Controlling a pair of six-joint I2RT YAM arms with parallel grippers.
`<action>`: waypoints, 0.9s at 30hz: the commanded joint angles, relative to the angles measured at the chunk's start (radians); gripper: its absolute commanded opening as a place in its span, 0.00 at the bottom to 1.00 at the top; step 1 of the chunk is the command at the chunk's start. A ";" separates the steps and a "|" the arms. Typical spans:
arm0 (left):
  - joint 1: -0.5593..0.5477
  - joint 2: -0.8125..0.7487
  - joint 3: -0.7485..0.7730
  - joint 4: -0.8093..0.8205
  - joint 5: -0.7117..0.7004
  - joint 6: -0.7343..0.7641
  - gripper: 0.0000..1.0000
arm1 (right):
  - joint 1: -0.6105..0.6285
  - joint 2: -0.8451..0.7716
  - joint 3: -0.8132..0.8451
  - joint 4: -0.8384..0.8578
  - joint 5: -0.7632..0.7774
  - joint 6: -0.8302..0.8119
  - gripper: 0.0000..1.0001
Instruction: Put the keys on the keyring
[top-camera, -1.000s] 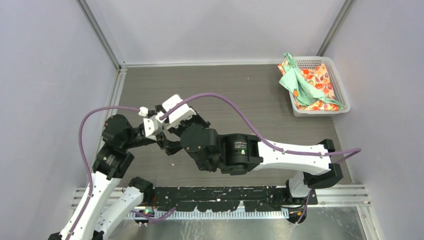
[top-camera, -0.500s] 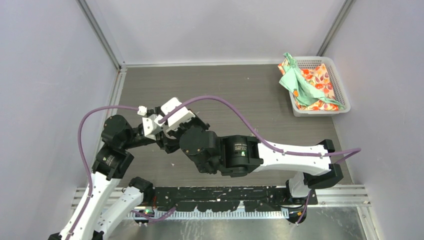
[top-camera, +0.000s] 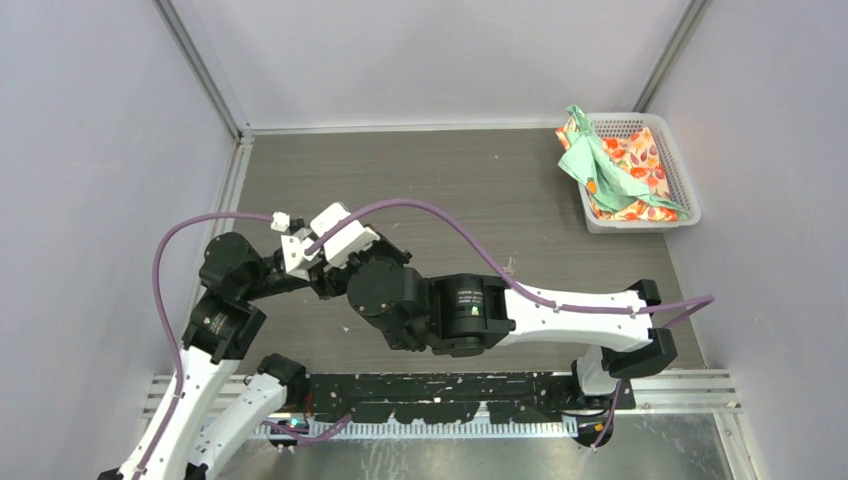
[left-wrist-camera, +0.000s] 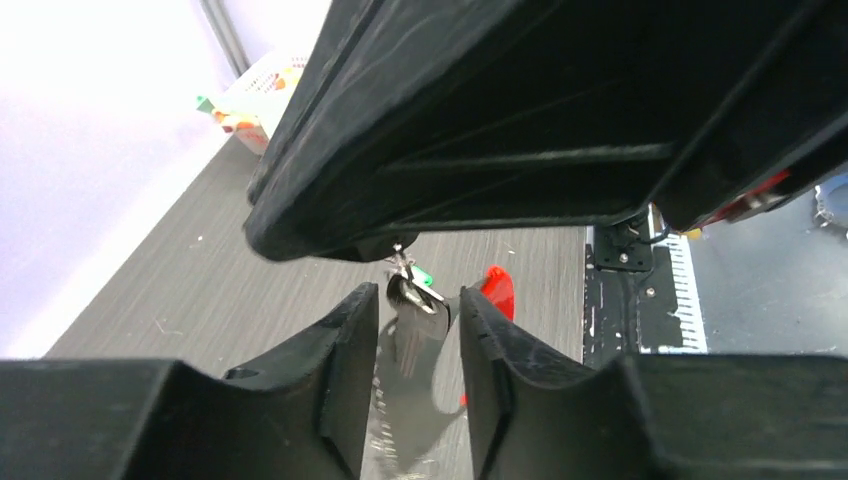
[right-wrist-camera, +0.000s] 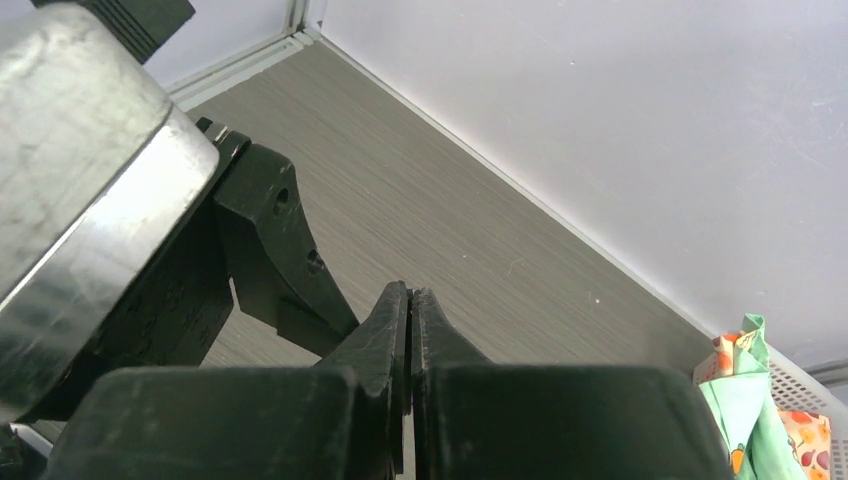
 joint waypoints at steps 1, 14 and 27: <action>-0.004 -0.014 0.021 0.045 0.039 -0.005 0.34 | 0.006 0.005 0.056 0.008 -0.007 -0.006 0.01; -0.004 -0.034 0.010 -0.023 0.064 0.086 0.01 | 0.015 0.018 0.086 -0.012 -0.007 0.000 0.01; -0.004 -0.039 0.016 0.035 -0.036 0.012 0.01 | 0.025 0.019 0.103 -0.044 -0.036 0.040 0.02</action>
